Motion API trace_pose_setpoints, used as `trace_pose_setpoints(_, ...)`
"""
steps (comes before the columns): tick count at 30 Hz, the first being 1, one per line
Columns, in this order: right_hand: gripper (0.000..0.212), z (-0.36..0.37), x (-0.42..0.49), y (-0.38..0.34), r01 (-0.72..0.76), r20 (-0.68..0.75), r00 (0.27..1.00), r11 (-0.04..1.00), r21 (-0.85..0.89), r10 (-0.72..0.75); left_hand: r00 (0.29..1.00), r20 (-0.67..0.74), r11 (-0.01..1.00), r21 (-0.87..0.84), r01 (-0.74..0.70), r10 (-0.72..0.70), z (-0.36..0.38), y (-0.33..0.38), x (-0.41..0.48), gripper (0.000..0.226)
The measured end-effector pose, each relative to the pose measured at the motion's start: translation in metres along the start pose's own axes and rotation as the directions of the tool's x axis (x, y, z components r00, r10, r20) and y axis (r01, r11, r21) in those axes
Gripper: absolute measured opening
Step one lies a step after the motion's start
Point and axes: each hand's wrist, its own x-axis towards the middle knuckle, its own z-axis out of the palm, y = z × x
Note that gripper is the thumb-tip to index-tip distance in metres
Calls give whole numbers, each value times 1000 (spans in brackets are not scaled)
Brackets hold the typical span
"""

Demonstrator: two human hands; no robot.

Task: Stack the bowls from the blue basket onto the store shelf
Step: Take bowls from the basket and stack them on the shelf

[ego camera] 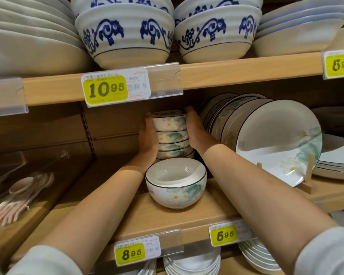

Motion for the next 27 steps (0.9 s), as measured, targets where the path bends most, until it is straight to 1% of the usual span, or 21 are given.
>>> trace_pose_setpoints(2, 53, 0, 1, 1, 12, -12, 1000, 1000, 14, -12, 1000, 23, 1000, 8, 15, -15, -1, -1, 2, 84)
trace_pose_setpoints(5, 52, 1, 3, 2, 25, -52, 998, 999, 23, -24, 995, 103, 1000, 17, -9, 7, -7, -7, 7, 80)
trace_pose_setpoints(9, 50, 7, 3, 3, 33, -99, 994, 999, -11, -34, 994, 71, 997, 19, -80, 78, -12, -17, 6, 74)
trace_pose_setpoints(13, 50, 7, 5, 4, 26, -113, 993, 1000, 3, -25, 994, 70, 995, 41, -88, 85, -11, -20, 10, 70)
trace_pose_setpoints(18, 48, 4, 3, 6, 21, -104, 994, 999, 26, -19, 993, 61, 992, 62, -108, 104, -10, -21, 10, 70)
trace_pose_setpoints(22, 49, 1, 1, 2, 16, -72, 997, 1000, 25, -14, 992, 100, 992, 83, -91, 83, -11, -17, 11, 71)
trace_pose_setpoints(27, 52, 0, -6, -1, 26, -37, 999, 1000, 9, -26, 988, 144, 994, 86, -66, 53, -15, -8, 5, 65)
